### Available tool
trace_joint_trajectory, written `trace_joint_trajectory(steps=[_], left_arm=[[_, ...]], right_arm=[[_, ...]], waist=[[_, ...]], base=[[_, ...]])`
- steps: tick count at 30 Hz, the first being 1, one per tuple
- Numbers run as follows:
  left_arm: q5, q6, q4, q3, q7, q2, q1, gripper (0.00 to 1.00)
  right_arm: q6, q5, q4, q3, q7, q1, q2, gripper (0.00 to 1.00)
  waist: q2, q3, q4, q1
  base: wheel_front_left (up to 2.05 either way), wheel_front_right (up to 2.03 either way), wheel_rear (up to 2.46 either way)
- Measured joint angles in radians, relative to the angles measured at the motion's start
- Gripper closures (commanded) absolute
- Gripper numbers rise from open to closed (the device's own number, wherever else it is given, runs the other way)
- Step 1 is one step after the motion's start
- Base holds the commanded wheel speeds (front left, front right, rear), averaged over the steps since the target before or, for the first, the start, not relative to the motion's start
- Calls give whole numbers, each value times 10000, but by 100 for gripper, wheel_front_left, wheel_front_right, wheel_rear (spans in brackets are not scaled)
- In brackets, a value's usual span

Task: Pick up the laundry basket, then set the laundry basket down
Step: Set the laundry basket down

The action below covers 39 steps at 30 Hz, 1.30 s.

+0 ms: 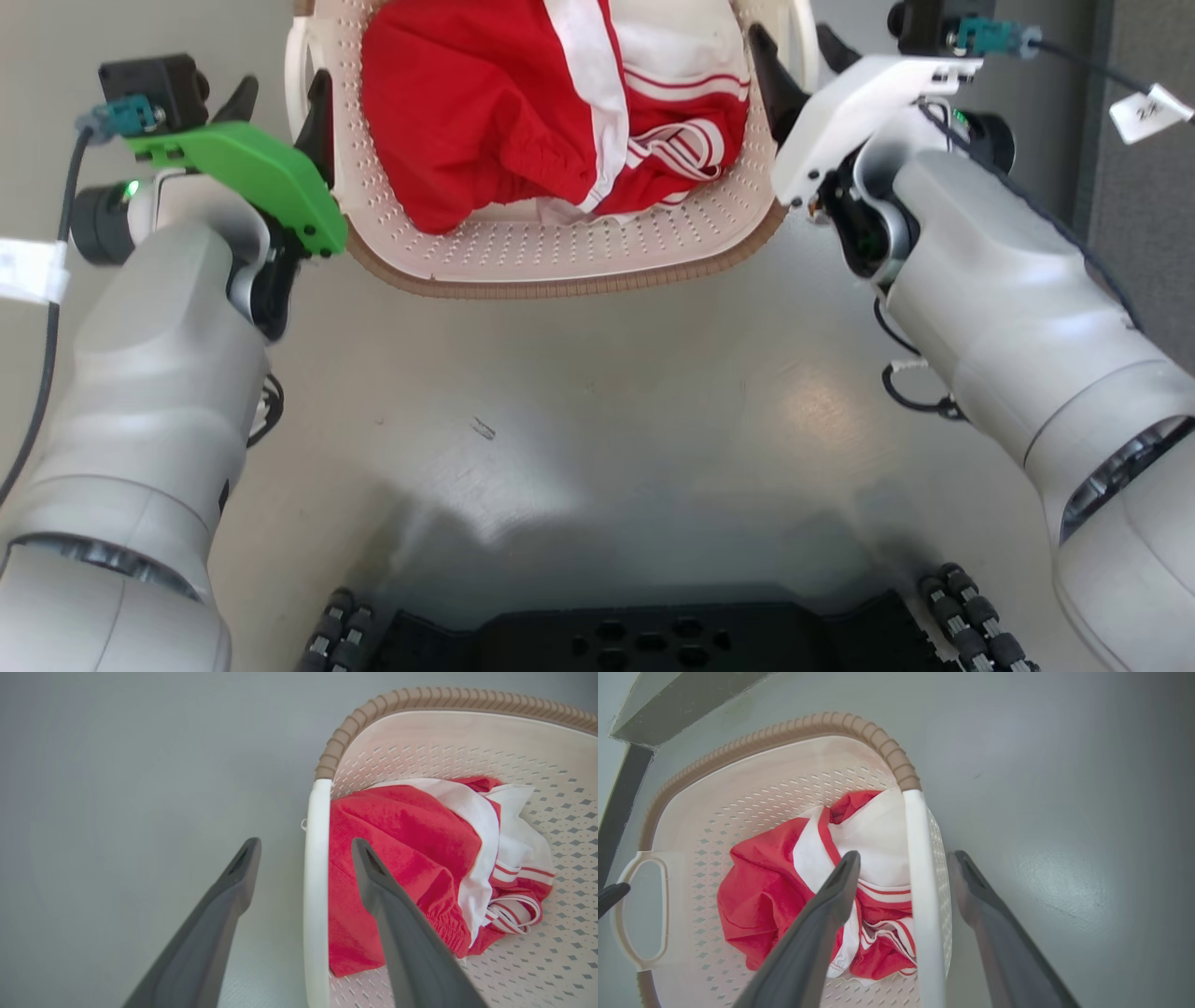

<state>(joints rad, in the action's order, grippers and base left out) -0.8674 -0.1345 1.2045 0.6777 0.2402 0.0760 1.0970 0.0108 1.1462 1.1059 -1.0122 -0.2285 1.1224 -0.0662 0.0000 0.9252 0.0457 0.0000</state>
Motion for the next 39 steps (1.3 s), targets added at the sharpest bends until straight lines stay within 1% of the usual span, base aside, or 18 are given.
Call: trace_joint_trajectory(steps=[12,24,32,39], left_arm=[[-186,0,159,-2,29,25,-796,0],[-355,0,48,56,84,140,-1623,0],[-355,0,-474,-25,86,314,-2105,0],[-341,0,-792,-270,86,412,-2544,0]], right_arm=[[-17,301,-33,-54,-48,-783,10,0],[-280,445,-192,-259,-98,-1456,31,0],[-372,445,-117,-359,-173,-1943,36,0],[-566,443,-69,-357,-174,-2368,42,0]], waist=[[0,-953,-115,0],[0,-2287,-328,0],[0,-3307,-446,-1],[0,-4094,-495,-1]], base=[[0,0,0],[0,0,0],[0,0,0],[0,0,0]])
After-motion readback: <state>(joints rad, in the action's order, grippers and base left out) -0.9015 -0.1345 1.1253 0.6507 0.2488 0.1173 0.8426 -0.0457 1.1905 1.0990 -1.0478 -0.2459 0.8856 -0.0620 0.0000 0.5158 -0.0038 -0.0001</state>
